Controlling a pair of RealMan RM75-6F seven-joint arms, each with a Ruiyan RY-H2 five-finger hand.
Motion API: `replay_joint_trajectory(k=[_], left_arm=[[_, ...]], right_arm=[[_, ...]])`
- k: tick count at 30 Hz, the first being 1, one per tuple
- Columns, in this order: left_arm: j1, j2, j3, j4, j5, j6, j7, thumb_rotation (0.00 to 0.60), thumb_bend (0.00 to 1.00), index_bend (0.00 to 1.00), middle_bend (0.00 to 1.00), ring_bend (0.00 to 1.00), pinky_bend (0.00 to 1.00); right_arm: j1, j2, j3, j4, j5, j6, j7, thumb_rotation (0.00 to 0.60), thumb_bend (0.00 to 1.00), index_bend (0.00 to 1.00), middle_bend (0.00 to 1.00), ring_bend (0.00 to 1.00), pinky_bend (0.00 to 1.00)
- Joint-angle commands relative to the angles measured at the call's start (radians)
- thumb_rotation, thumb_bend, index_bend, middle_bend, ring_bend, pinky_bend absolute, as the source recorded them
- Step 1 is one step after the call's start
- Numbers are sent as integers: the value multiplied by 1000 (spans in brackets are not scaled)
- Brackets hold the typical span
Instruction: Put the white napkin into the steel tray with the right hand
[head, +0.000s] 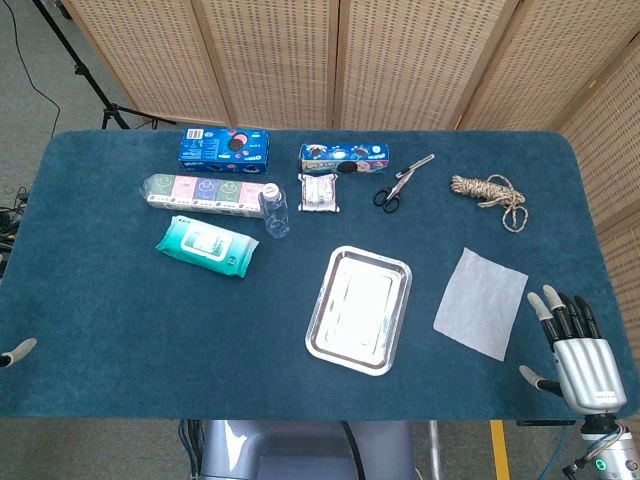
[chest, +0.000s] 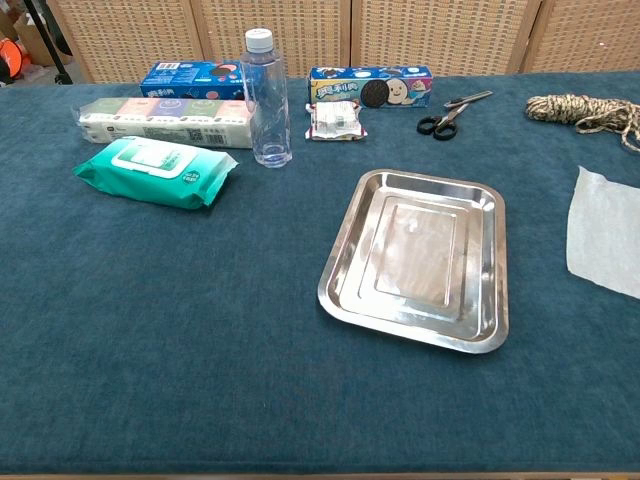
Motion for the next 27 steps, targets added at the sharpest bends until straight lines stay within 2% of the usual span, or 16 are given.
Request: replay_joint_trajectory(k=[1,8,15,17,20,27], left_arm=[[0,1,0,1,1,-1,-3,600,0,0,0,0,0],[2,3,0,0,6,1,-10,600,0,0,0,0,0],[3,1,4,-5,22,5,-1,600,0,0,0,0,0],[3,1,2,-5,13,2,0,600,0,0,0,0,0],[4,4,0,-4,8,4,-10,600,0,0,0,0,0],[0,5,1,-1,8,-7,-10,600,0,0,0,0,0]], right_arm=[[1,-4,-1,3,-3,-1,-2,600,0,84,0,0,0],[5,-13,-9,10,-16,-9,-6,600,0,119,0,0,0],[51,-51,-20,15,-48,-83,-48,600,0,177,0,0,0],[90,-92,-22,14,-70,-138,-117,600,0,196,0,0,0],[108,-164,-10,43,-68,-154,-185,600,0,225,0,0,0],[130,-261,-3,121,-44,-187,-246,600,0,302,0,0,0]])
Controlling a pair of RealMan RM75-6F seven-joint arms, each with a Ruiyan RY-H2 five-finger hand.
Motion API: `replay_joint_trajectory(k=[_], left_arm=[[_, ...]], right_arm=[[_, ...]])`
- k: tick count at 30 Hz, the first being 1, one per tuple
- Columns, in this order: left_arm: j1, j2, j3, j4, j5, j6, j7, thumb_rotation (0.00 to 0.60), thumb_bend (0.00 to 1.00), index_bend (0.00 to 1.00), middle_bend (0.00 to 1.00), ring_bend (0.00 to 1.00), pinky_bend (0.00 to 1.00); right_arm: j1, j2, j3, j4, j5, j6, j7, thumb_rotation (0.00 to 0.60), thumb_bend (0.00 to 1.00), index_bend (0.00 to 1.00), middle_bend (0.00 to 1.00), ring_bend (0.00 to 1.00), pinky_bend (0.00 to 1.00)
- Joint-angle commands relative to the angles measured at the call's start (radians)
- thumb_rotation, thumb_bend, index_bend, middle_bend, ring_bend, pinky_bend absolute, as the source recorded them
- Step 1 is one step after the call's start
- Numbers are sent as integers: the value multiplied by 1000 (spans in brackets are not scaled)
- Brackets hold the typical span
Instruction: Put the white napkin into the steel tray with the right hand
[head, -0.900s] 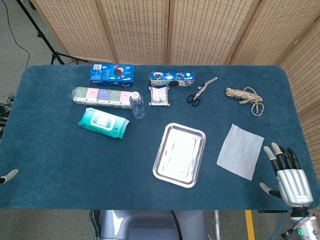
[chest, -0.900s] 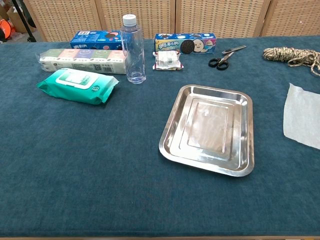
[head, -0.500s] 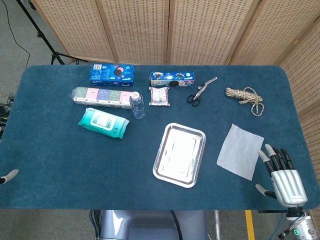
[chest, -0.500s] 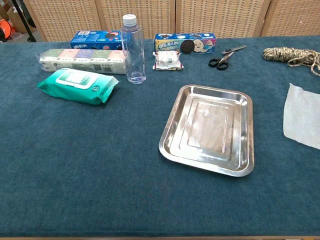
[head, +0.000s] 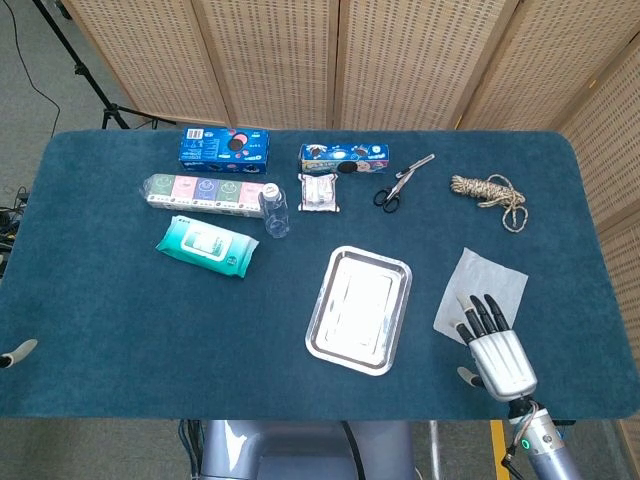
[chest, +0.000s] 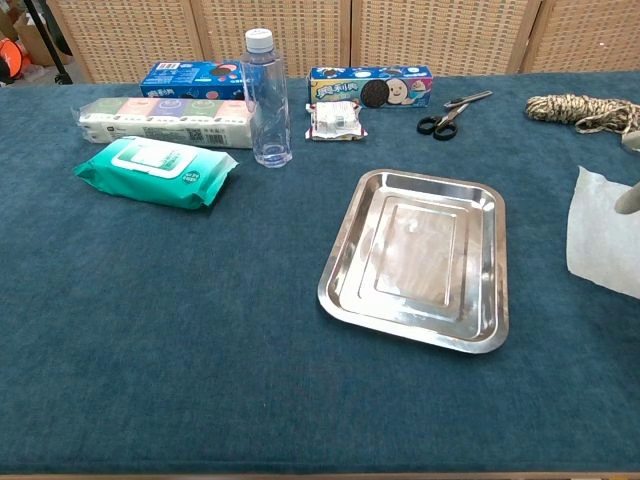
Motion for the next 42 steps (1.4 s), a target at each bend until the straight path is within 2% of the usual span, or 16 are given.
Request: replay_joint_trajectory(k=[1,9,22,42], left_arm=[[-2,1,0,1,-1,-4,-1,600,0,0,0,0,0],[-4,7,-2,4,-7,-10,-19,600,0,0,0,0,0],[-3,7,-1,-1,-7,-12,-15,600,0,0,0,0,0],[-4,8,-5,-1,-17,-15,-20,600,0,0,0,0,0]], right_arm=[[15,-42,4,41,22,-26,-21,600,0,305,0,0,0],[23,-76,16,100,69,-40,-33,600,0,368,0,0,0],[31,-95,24,188,138,-65,-27,600,2,374,0,0,0],[55,-133,38,224,200,-97,-57,600,2,389,0,0,0]])
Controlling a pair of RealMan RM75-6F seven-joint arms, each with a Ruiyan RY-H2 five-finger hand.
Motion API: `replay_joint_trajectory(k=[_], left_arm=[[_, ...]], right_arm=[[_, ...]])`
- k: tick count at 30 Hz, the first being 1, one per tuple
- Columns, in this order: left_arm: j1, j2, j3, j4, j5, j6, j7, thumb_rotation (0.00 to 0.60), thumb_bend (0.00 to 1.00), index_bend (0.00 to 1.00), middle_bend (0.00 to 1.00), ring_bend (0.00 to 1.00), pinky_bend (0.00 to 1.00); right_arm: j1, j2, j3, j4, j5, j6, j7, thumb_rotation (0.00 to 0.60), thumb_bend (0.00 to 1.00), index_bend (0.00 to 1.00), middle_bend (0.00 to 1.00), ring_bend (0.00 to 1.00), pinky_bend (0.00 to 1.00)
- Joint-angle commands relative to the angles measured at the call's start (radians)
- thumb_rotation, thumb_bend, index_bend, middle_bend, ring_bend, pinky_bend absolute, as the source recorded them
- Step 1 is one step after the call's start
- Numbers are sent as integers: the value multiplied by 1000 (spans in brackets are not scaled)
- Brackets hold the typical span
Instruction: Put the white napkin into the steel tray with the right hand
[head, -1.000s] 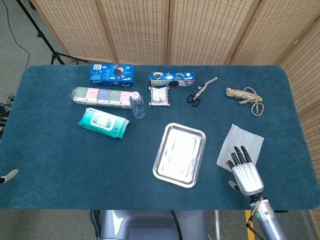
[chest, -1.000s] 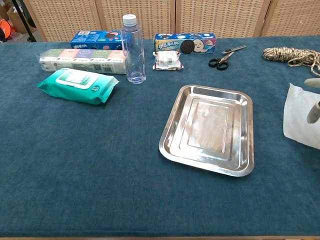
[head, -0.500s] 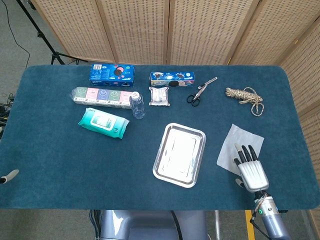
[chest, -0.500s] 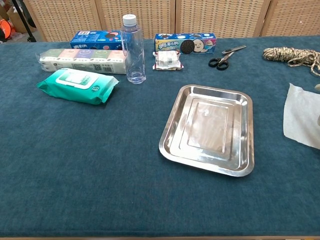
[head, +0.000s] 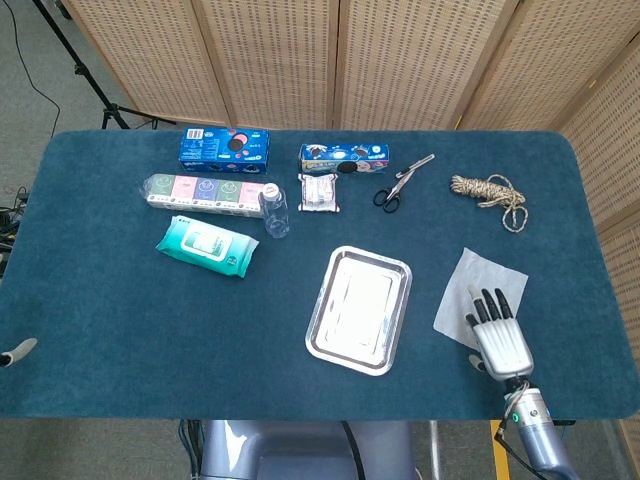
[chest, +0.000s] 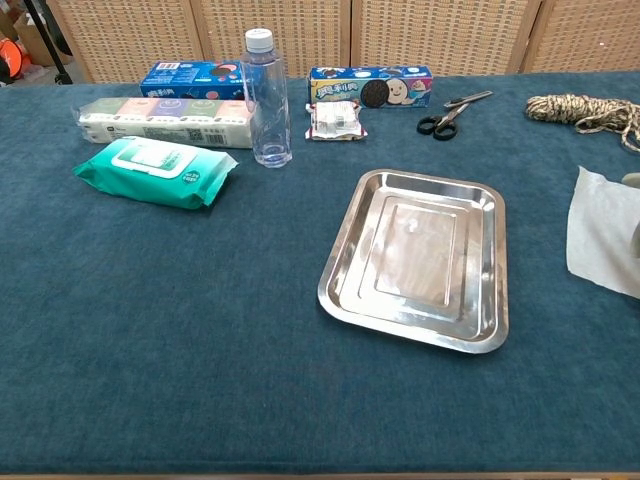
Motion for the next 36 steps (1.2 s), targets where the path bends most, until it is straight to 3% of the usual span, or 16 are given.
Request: replay_joint_trajectory(k=[1,16,19,24,26,36], left_arm=[[0,0,0,0,-2,-1,-1,600,0,0,0,0,0],[-4,1,-2,-2,-8,-8,2,600,0,0,0,0,0],[-4,0,-2,-2,-8,-9,3,600,0,0,0,0,0],[-4,1,-3,-3,-10,-9,2,600,0,0,0,0,0],[-4,1,-2,-3,-9,-9,2,600,0,0,0,0,0],[-3,0,-1,-4,-6,-8,5,600,0,0,0,0,0]], right_arm=[[4,-3,7,4,15,-7,-1,600,2,389,0,0,0],[24,-23,16,28,66,-30,-56,600,53,403,0,0,0],[26,-26,16,29,70,-30,-59,600,137,405,0,0,0],[28,-28,12,32,71,-26,-58,600,365,431,0,0,0],[29,-28,11,33,70,-24,-57,600,403,431,0,0,0],[33,-40,4,52,65,-17,-42,600,414,487,0,0,0]])
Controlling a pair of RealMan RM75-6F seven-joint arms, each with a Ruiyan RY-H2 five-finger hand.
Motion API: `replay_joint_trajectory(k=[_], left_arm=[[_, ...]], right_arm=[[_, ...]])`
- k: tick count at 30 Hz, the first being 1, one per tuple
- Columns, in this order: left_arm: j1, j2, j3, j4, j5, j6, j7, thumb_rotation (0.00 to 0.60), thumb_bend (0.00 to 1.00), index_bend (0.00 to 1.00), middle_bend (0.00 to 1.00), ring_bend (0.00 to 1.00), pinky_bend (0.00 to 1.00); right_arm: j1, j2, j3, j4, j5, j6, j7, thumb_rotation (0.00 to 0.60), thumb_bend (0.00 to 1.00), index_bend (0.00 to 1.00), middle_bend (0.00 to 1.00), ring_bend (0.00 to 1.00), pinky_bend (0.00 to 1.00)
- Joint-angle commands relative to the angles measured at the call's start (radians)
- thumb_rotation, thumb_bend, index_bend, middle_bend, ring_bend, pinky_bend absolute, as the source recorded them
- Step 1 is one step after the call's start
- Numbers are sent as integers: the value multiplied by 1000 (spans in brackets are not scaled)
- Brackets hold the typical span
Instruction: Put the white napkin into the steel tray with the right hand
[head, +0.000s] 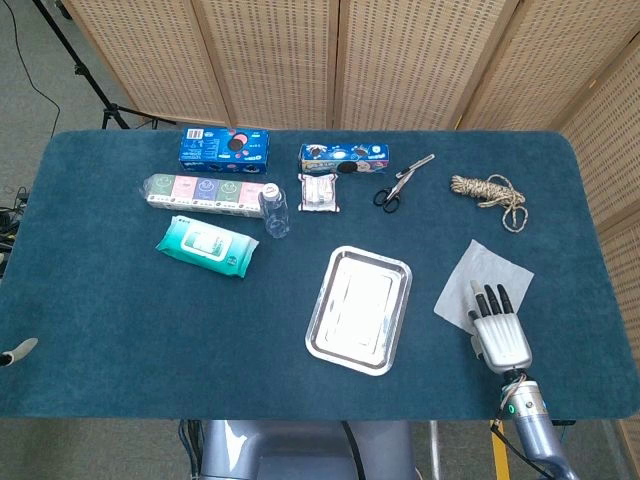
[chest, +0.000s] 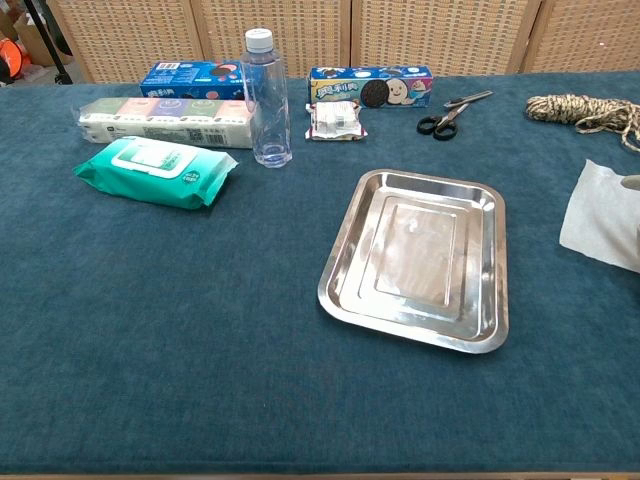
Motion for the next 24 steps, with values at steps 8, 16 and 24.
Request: replay_joint_trajectory(k=[8,16,24], left_arm=[[-1,0,0,-1,-2,-2,3,600,0,0,0,0,0],[-1,-1,0,-2,-2,-2,3,600,0,0,0,0,0],[-1,0,1,-3,-1,-4,4,600,0,0,0,0,0]], right_arm=[[3,-15,-4,33,-12,13,26,600,466,557,9,0,0],[5,-18,-6,41,-12,12,35,600,540,581,16,0,0],[-1,-21,-2,51,-39,57,75,600,569,629,59,0,0]])
